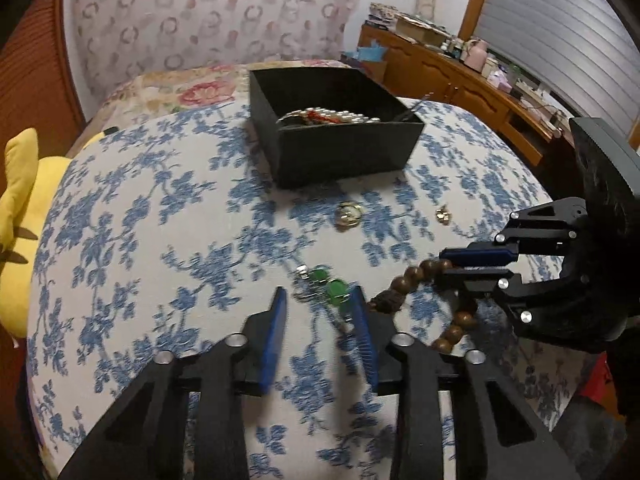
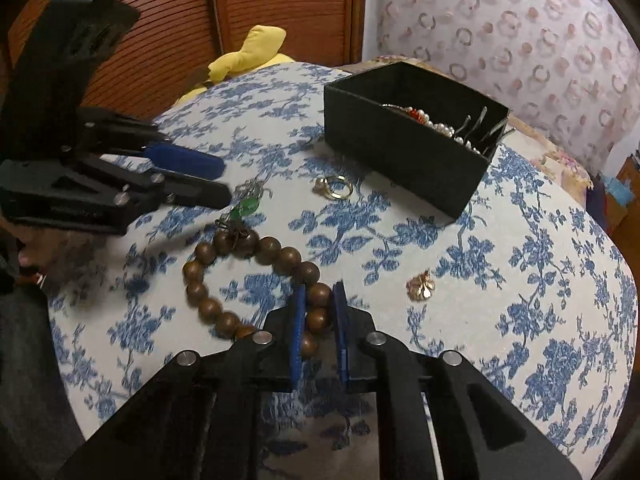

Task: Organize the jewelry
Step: 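Move both grippers back to the wooden bead bracelet and green pendant, then grasp the wooden bead bracelet with the right gripper while the left grasps the green pendant, then lower the bead bracelet and green pendant into the black box and open both grippers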

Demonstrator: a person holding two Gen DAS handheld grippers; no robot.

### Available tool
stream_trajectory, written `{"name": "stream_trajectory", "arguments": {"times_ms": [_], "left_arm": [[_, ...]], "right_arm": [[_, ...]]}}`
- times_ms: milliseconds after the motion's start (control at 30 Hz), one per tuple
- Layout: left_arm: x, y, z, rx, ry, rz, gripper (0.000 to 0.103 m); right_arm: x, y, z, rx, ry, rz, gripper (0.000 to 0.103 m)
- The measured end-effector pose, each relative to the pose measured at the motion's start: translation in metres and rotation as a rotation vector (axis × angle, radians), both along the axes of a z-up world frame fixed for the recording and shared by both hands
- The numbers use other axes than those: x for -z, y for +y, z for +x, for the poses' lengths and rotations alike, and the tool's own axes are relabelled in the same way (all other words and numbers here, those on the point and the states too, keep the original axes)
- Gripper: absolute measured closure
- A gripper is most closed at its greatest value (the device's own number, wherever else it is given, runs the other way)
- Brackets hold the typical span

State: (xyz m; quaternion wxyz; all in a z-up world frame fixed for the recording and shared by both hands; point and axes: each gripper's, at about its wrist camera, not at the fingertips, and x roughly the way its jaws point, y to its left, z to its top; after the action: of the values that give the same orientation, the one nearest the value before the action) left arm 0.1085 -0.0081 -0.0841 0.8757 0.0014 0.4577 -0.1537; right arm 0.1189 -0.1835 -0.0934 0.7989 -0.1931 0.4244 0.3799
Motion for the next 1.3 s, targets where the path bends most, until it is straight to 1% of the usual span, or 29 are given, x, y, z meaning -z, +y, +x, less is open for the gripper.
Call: {"name": "stream_trajectory", "arguments": {"times_ms": [133,233,367,533,633,667,700,733,867,1067,1300], "left_arm": [[-0.002,-0.01,0.003,0.027,-0.002,-0.01,0.088],[0.001,-0.017,0.006,0.047,0.008,-0.006,0.088],[0.01,-0.021,0.01,0.043,0.038,0.011,0.088],[0.011,-0.021,0.012,0.031,0.04,0.026,0.088],[0.012,-0.023,0.013,0.035,0.028,0.05,0.088],[0.012,-0.024,0.013,0.037,0.024,0.055,0.089],[0.012,-0.024,0.013,0.033,0.02,0.067,0.097],[0.012,-0.023,0.014,0.028,0.018,0.077,0.097],[0.011,-0.019,0.013,0.027,0.021,0.051,0.097],[-0.006,-0.018,0.008,0.029,-0.017,0.019,0.097],[-0.041,-0.021,0.011,0.035,-0.097,-0.01,0.097]], "right_arm": [[-0.001,-0.019,0.001,0.04,-0.006,-0.001,0.088],[-0.001,-0.032,0.002,0.077,-0.009,-0.001,0.088],[0.0,-0.045,0.003,0.105,-0.003,0.007,0.088],[0.003,-0.045,0.003,0.11,-0.007,0.01,0.088],[0.004,-0.041,0.003,0.109,-0.018,0.003,0.088],[0.004,-0.04,0.003,0.109,-0.022,0.002,0.088],[0.004,-0.04,0.003,0.109,-0.025,0.003,0.088],[0.004,-0.039,0.004,0.11,-0.025,0.006,0.088],[0.001,-0.042,0.005,0.122,-0.025,0.034,0.088],[-0.022,-0.049,0.006,0.15,-0.059,0.109,0.088],[-0.055,-0.052,0.007,0.155,-0.129,0.164,0.088]]}}
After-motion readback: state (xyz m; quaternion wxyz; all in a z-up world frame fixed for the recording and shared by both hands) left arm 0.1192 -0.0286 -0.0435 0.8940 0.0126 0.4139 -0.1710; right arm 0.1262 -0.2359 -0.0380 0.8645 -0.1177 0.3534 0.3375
